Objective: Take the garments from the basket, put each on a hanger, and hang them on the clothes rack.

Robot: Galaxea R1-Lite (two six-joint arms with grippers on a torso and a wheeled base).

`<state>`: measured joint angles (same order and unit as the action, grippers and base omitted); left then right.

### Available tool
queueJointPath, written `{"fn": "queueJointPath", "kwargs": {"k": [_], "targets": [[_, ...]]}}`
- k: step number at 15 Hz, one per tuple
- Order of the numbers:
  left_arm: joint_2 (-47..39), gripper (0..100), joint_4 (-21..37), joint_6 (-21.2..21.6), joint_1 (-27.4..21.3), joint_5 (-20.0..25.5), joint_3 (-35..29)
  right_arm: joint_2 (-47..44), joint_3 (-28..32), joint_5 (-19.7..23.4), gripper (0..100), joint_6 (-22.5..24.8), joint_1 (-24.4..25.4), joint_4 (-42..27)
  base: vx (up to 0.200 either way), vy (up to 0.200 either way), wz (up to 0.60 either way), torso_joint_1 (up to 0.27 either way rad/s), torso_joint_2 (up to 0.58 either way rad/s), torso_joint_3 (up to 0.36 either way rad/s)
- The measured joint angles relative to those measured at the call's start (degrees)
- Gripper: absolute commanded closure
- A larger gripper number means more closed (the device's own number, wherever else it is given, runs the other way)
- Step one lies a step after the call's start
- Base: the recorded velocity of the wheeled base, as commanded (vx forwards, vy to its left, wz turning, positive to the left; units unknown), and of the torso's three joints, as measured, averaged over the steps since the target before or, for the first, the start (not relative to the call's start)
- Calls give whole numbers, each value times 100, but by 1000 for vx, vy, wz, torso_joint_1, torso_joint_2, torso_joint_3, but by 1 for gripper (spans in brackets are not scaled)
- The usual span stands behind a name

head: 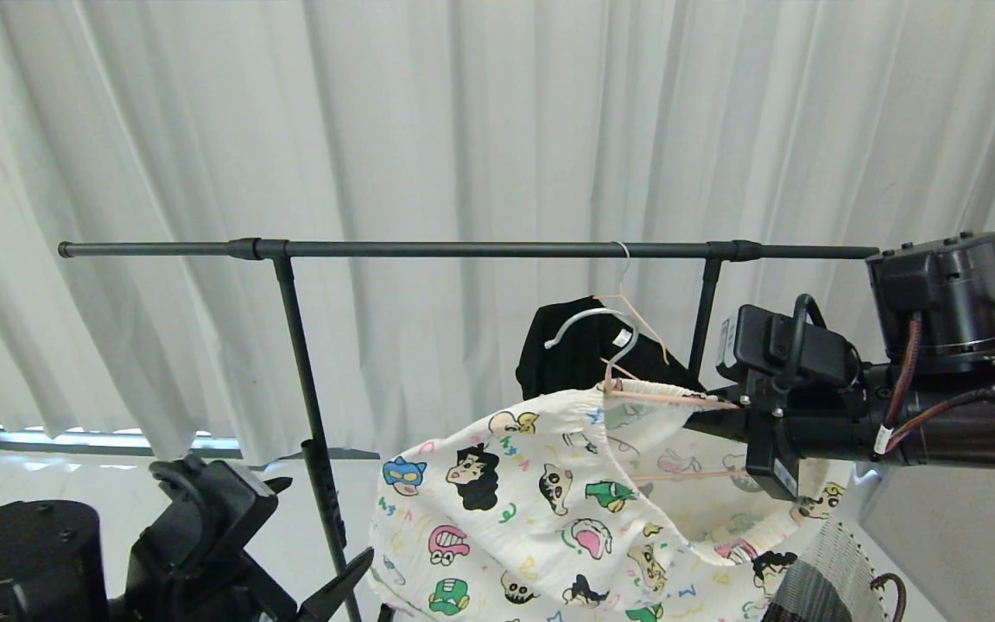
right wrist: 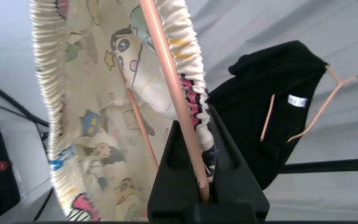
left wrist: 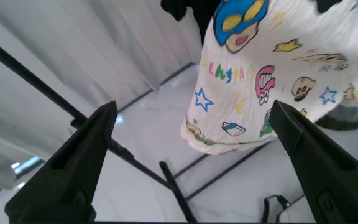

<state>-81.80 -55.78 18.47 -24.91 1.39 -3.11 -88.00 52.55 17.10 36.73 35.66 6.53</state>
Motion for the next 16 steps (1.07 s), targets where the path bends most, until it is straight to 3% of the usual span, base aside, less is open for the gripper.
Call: {"fn": "queueJointPath", "kwargs": {"k": [5,6,11,16], "targets": [[-718,0,-16,-251,123,200,-413,177,-41,2,100,0,207,116,0,0,0,0,0,0],[-773,100,-10,-263,134,284,-428,199,-66,-2,100,0,255,140,0,0,0,0,0,0],[-852,100,-10,-266,322,288,-402,243,-247,-33,100,-13,271,405,0,0,0,0,0,0],[-858,100,-13,-266,1074,293,-391,283,-305,-35,100,-39,102,411,0,0,0,0,0,0]]}}
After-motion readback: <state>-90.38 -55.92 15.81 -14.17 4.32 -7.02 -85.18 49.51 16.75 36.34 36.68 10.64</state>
